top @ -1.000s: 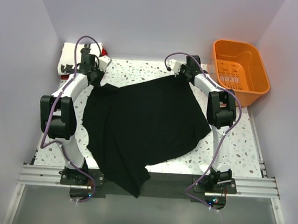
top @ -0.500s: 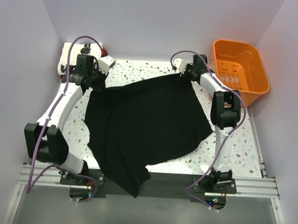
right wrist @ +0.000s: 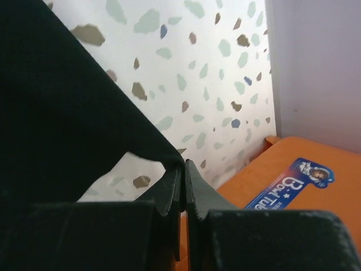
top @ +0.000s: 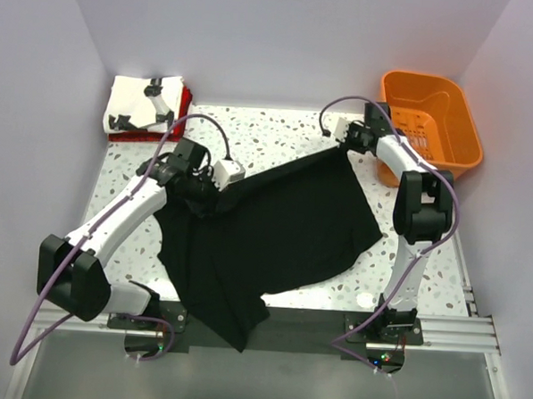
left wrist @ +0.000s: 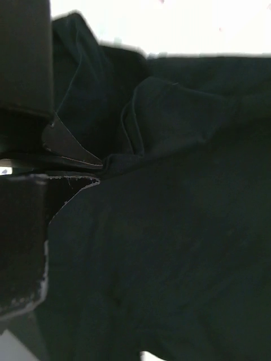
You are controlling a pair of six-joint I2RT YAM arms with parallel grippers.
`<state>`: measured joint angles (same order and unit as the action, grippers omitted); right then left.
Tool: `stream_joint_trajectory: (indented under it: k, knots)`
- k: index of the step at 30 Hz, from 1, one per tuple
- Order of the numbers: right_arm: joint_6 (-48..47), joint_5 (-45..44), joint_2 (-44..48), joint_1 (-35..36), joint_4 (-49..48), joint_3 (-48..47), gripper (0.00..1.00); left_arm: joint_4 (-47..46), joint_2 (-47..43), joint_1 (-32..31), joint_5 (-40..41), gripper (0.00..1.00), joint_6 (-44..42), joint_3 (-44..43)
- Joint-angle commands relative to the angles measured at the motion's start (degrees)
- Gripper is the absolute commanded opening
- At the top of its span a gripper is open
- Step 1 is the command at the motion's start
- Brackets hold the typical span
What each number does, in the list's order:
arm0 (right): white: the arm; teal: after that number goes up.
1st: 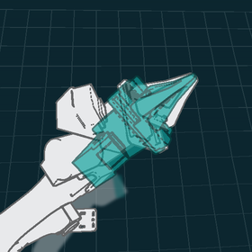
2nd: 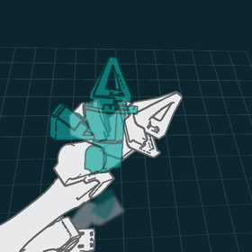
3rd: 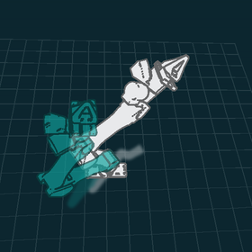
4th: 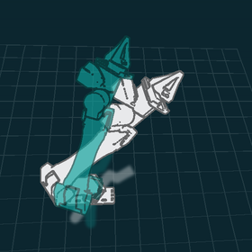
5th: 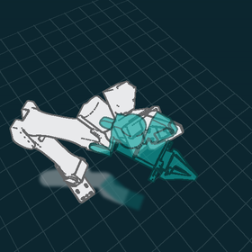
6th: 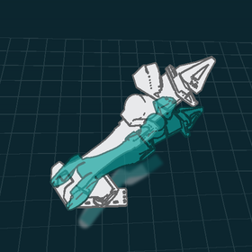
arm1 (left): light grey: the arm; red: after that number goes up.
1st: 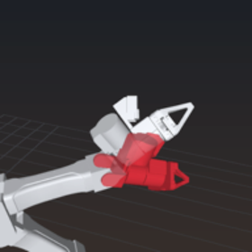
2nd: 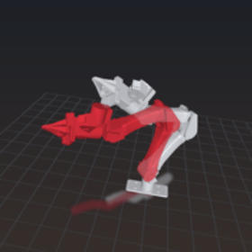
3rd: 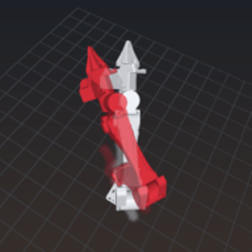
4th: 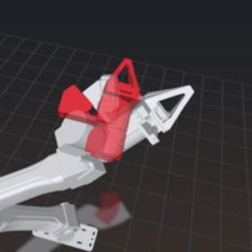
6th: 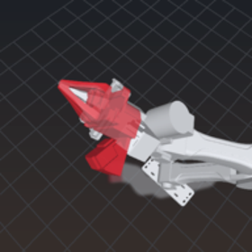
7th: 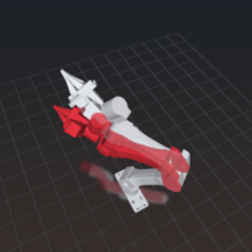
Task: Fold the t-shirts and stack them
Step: Fold the tshirt
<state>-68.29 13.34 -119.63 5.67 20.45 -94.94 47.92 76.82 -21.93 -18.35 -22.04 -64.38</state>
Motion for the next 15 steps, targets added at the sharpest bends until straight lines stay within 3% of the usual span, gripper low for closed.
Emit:
stream_joint_trajectory:
  k: [1,6,8,9,12,15]
  knots:
    - [-5.53,2.3,3.18,-1.72,1.26,4.04,0.0,1.74,1.84,-0.21,-1.16,0.0,0.25,2.23]
    - [-10.09,2.92,4.06,-1.8,3.2,8.27,0.0,0.59,3.34,-1.01,-1.43,0.02,-2.3,5.84]
    - [-11.42,2.48,4.41,-1.89,2.67,10.55,0.0,1.73,3.08,-1.01,-0.55,0.13,-4.76,5.67]
    - [-12.73,2.22,4.24,-1.81,2.76,11.34,0.0,2.52,2.38,-0.74,-0.9,0.25,-6.33,4.71]
    - [-13.01,1.51,3.01,-1.8,3.02,10.04,0.0,3.32,0.36,0.65,-1.69,0.41,-6.35,2.42]
    - [-12.74,1.07,1.42,-1.72,4.25,7.76,0.0,1.91,0.43,10.83,-4.41,0.5,-6.34,0.93]
